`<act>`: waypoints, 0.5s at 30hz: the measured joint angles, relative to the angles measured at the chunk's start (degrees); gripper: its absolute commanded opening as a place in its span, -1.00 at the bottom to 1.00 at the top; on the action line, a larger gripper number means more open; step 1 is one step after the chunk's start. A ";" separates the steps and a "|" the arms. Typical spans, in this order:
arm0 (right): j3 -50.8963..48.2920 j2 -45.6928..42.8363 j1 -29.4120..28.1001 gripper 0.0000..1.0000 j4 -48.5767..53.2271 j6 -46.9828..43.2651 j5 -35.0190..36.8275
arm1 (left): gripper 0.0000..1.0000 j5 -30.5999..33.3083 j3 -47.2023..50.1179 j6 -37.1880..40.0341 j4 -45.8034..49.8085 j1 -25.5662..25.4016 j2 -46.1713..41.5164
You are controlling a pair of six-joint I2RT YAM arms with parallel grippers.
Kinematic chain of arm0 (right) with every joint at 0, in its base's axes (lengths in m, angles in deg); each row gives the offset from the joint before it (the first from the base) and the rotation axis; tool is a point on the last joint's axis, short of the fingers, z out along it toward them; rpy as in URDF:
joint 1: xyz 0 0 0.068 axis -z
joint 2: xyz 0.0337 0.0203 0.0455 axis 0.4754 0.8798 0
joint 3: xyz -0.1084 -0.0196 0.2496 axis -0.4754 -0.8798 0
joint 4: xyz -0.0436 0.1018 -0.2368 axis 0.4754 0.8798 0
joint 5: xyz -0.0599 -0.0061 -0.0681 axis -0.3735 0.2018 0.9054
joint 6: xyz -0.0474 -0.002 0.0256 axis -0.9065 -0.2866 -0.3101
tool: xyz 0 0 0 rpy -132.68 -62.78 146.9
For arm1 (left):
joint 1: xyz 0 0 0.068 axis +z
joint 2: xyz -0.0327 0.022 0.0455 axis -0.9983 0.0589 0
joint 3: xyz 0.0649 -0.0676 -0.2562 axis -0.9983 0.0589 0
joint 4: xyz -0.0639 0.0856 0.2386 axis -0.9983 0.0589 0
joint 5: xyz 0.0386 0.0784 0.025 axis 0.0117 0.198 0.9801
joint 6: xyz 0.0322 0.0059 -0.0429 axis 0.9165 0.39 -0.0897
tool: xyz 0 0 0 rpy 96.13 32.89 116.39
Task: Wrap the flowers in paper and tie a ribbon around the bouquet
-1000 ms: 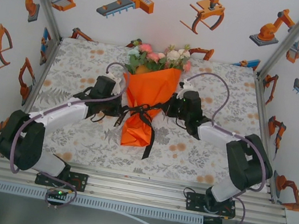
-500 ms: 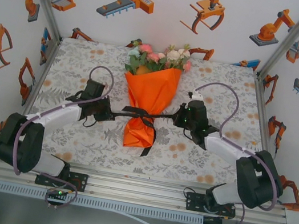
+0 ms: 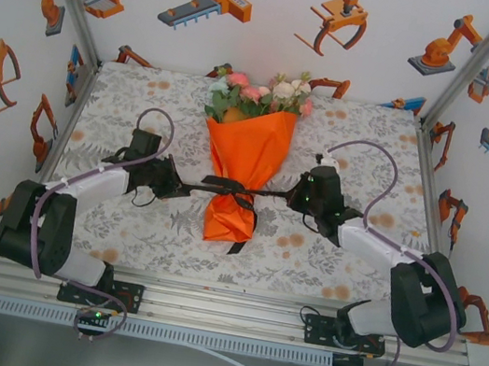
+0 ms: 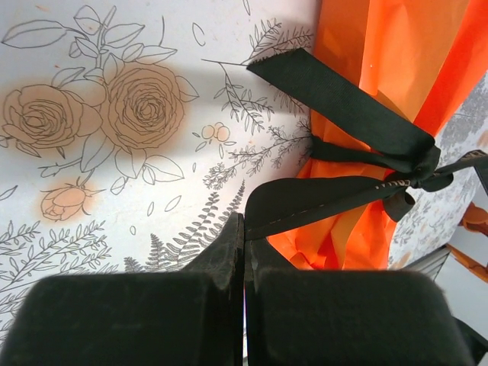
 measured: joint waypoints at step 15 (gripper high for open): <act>-0.28 -8.09 5.84 -0.10 2.01 -4.55 -0.52 | 0.06 1.62 5.01 3.32 -2.47 4.17 -12.00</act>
